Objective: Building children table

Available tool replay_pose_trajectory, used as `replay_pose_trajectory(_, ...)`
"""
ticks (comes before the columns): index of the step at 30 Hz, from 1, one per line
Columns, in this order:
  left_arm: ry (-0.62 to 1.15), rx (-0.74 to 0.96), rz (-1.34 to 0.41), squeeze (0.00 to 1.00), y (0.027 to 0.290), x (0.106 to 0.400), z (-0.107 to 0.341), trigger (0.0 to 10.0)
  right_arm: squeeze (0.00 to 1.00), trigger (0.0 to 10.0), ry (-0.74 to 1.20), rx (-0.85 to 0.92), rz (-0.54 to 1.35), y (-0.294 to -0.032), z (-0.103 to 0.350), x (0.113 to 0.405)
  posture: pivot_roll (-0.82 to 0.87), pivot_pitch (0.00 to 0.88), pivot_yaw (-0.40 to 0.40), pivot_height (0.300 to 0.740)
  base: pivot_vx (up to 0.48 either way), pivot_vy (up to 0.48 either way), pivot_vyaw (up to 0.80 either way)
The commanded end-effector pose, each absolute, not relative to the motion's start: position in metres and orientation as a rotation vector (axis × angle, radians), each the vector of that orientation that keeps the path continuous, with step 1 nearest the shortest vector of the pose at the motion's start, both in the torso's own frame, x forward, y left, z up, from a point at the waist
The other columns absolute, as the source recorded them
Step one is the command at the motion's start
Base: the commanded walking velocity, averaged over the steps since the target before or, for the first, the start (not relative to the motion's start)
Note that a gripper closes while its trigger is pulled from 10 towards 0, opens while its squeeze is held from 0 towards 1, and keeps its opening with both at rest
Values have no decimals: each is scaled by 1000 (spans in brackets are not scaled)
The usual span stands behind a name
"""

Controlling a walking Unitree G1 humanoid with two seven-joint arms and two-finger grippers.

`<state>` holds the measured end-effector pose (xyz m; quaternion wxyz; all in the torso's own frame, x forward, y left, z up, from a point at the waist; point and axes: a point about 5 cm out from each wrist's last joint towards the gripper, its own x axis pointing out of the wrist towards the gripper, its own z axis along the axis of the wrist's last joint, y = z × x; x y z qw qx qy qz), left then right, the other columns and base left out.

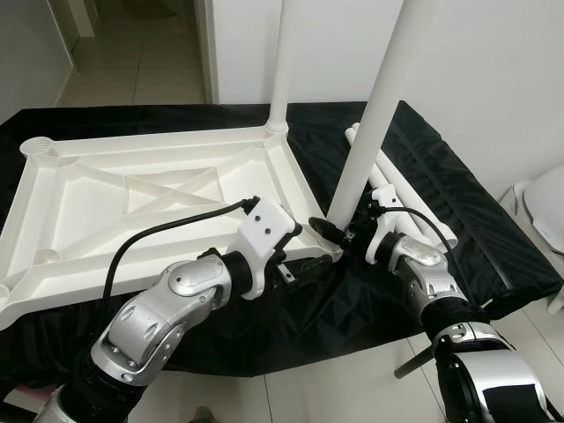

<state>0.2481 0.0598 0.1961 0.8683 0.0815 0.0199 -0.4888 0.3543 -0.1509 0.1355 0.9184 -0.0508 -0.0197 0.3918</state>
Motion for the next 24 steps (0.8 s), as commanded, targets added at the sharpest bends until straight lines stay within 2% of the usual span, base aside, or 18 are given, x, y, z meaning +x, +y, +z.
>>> replay_pose_trajectory(1, 50, 169, -1081, 0, 59, 245, 197, 10000, 0, 0, 15, -115, 783, -151, 122, 350, -8, 40, -23, 740, 0, 0, 0)
replay_pose_trajectory(8, 52, 164, -1085, 0, 58, 245, 197, 10000, 0, 0, 40, -33, 701, -137, 121, 347, -14, 41, -21, 740, 0, 0, 0)
replay_pose_trajectory(12, 52, 164, -1087, 0, 57, 245, 197, 10000, 0, 0, 4, 11, 660, -120, 123, 341, -18, 41, -21, 740, 0, 0, 0)
replay_pose_trajectory(14, 50, 163, -1087, 0, 57, 246, 197, 10000, 0, 0, 1, 46, 555, -115, 122, 339, -18, 40, -22, 740, 0, 0, 0)
replay_pose_trajectory(17, 49, 162, -1088, 0, 56, 245, 197, 10000, 0, 0, 8, 68, 498, -113, 120, 338, -18, 41, -26, 740, 0, 0, 0)
replay_pose_trajectory(19, 48, 158, -1086, 0, 56, 245, 197, 10000, 0, 0, -2, 81, 404, -103, 118, 334, -23, 44, -30, 740, 0, 0, 0)
replay_pose_trajectory(24, 46, 152, -1089, 0, 54, 245, 197, 10000, 0, 0, -2, 79, 302, -89, 117, 326, -31, 45, -31, 740, 0, 0, 0)
